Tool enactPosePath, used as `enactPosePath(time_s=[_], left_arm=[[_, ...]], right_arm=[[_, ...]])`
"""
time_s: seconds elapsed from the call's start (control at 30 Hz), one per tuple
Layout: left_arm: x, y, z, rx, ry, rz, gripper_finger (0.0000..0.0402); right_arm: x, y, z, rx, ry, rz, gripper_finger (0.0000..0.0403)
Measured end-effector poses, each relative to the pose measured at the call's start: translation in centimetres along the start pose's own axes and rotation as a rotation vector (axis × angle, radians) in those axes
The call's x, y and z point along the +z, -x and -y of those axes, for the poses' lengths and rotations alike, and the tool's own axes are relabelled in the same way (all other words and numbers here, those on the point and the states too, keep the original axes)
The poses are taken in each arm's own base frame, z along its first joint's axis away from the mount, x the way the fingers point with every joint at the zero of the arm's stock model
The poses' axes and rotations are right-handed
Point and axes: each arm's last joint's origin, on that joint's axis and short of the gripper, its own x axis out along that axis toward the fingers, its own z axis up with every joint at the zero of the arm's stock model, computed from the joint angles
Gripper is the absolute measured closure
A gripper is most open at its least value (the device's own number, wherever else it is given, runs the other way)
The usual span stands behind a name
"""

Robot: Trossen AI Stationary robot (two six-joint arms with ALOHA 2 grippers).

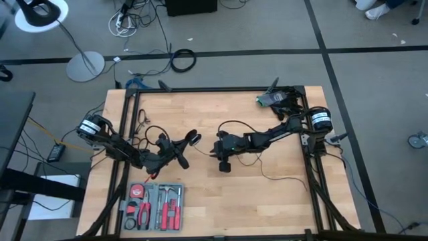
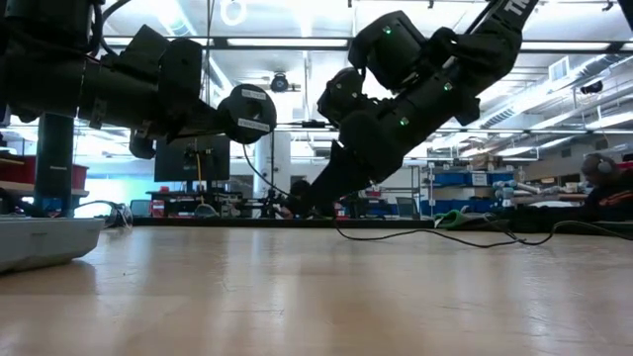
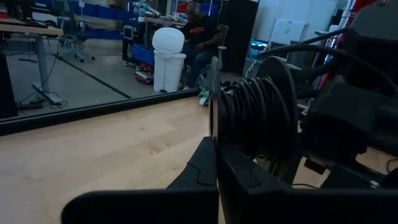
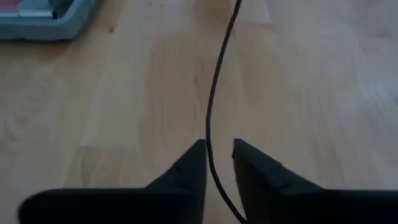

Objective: Coil cords
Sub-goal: Coil the black wire onto the spool

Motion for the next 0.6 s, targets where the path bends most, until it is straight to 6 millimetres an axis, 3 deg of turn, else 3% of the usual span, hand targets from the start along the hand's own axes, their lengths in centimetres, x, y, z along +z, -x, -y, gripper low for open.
enactPosePath(time_s=[0.17, 0.3, 0.6], left_arm=[[0.0, 0.0, 0.0, 0.0, 0.001, 0.0, 0.0401], [0.0, 0.0, 0.1, -0.024, 0.003, -0.006, 0.0401], [-0.5, 0.0, 0.0, -0.054, -0.047, -0.044, 0.0401]], right_arm=[[-0.1, 0.0, 0.1, -0.006, 0.002, -0.01, 0.0394], [0.0, 0.1, 1.0, -0.073, -0.036, -0.011, 0.0397], [0.5, 1.1, 5.7, -0.181, -0.25, 0.005, 0.0401]])
